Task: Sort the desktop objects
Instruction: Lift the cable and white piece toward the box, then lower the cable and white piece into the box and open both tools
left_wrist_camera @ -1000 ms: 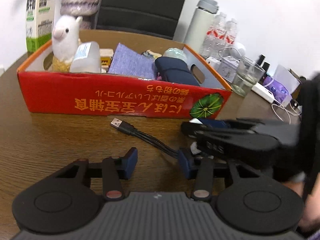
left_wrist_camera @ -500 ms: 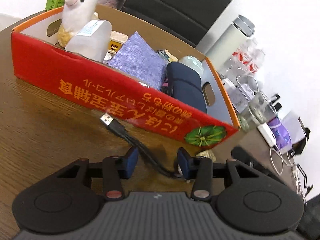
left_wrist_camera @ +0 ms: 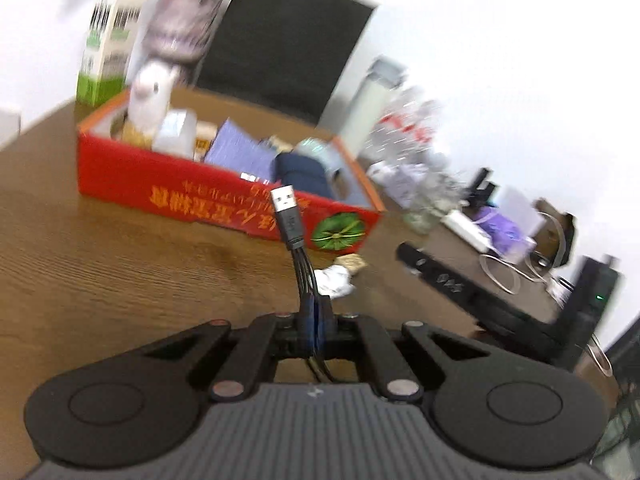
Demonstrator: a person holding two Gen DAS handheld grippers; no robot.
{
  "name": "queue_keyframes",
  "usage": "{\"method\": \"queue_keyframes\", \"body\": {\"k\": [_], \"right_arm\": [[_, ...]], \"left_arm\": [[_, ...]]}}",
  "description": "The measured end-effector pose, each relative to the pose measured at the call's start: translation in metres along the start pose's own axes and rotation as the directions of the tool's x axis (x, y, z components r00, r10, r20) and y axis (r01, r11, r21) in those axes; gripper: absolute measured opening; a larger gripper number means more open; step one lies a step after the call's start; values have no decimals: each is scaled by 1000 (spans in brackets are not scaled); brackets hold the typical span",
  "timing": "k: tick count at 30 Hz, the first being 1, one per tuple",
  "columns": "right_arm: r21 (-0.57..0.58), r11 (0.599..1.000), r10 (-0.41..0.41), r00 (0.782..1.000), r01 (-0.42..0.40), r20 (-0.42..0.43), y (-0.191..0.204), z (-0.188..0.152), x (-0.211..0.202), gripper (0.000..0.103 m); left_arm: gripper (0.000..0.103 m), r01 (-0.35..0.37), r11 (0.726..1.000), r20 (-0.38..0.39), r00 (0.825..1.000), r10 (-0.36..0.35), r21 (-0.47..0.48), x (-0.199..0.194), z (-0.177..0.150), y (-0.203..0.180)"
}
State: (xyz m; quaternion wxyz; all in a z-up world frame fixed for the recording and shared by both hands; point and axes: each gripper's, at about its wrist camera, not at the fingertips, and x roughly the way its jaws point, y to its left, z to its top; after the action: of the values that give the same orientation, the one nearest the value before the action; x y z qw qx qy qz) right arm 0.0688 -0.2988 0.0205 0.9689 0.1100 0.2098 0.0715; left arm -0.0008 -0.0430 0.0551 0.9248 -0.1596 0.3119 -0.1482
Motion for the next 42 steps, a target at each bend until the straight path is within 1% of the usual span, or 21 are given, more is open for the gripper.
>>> {"method": "queue_keyframes", "body": {"k": [2, 5, 8, 10, 13, 14, 16, 19, 20, 22, 25, 26, 28, 30, 32, 34, 36, 37, 38, 40, 42], "right_arm": [[-6, 1000, 19, 1000, -19, 9, 6, -7, -23, 24], [4, 997, 72, 997, -72, 5, 17, -19, -55, 24], [-36, 994, 98, 995, -98, -9, 35, -24, -75, 24], [-58, 993, 98, 995, -99, -10, 45, -18, -83, 24], [-69, 991, 120, 992, -117, 37, 53, 1, -96, 24], [-74, 990, 125, 991, -121, 54, 55, 11, -99, 24], [-93, 987, 136, 987, -128, 84, 59, 33, -100, 24], [-135, 982, 151, 982, -135, 114, 67, 71, -90, 24], [-148, 978, 165, 980, -148, 112, 69, 85, -82, 24], [-146, 974, 189, 977, -174, 95, 72, 112, -58, 24], [-121, 973, 196, 980, -197, -20, 71, 144, 1, 24], [-118, 975, 183, 981, -189, -59, 70, 149, 20, 24], [-126, 982, 125, 983, -143, -136, 68, 153, 59, 24], [-164, 981, 65, 977, -99, -202, 66, 150, 95, 24], [-188, 980, 20, 965, -71, -261, 60, 146, 126, 24], [-201, 978, -9, 950, -57, -312, 55, 140, 153, 24], [-217, 975, -39, 934, -42, -354, 53, 133, 172, 24], [-223, 974, -53, 928, -33, -369, 51, 130, 180, 24], [-225, 974, -59, 924, -29, -378, 50, 128, 186, 24], [-203, 979, -56, 920, -25, -388, 46, 130, 193, 32], [-197, 980, -62, 922, -16, -382, 45, 133, 194, 34]], "left_arm": [[2, -3, 999, 23, 1000, 2, 33, -25, -7, 2], [2, -16, 999, 58, 998, 14, 39, -50, -11, 9], [2, 12, 1000, 111, 994, -14, 24, -69, -1, 16], [2, 14, 999, 148, 989, -21, 48, -77, 15, 19], [2, 29, 995, 210, 977, -49, 100, -84, 52, 18], [2, 47, 991, 216, 973, -74, 126, -84, 70, 17], [2, 88, 984, 202, 972, -118, 153, -80, 101, 17], [2, 87, 972, 168, 978, -125, 218, -59, 151, 11], [3, 81, 960, 144, 982, -122, 267, -46, 168, 6], [3, 63, 946, 103, 990, -100, 317, -19, 191, -1], [3, 73, 929, -23, 997, -70, 363, 39, 218, -1], [3, 92, 918, -82, 994, -65, 385, 64, 222, 1], [3, 91, 917, -163, 986, -29, 388, 106, 224, 8], [3, 69, 915, -193, 981, 10, 399, 140, 222, 18], [3, 67, 927, -237, 971, 23, 368, 171, 218, 30], [3, 33, 935, -260, 963, 65, 353, 198, 211, 42], [8, -30, 940, -262, 957, 125, 339, 216, 207, 49], [24, -39, 943, -264, 955, 133, 331, 221, 207, 54], [44, -34, 947, -264, 957, 124, 321, 222, 208, 58], [49, -21, 948, -230, 968, 99, 319, 214, 212, 61], [50, -37, 943, -209, 972, 111, 331, 204, 219, 59]]}}
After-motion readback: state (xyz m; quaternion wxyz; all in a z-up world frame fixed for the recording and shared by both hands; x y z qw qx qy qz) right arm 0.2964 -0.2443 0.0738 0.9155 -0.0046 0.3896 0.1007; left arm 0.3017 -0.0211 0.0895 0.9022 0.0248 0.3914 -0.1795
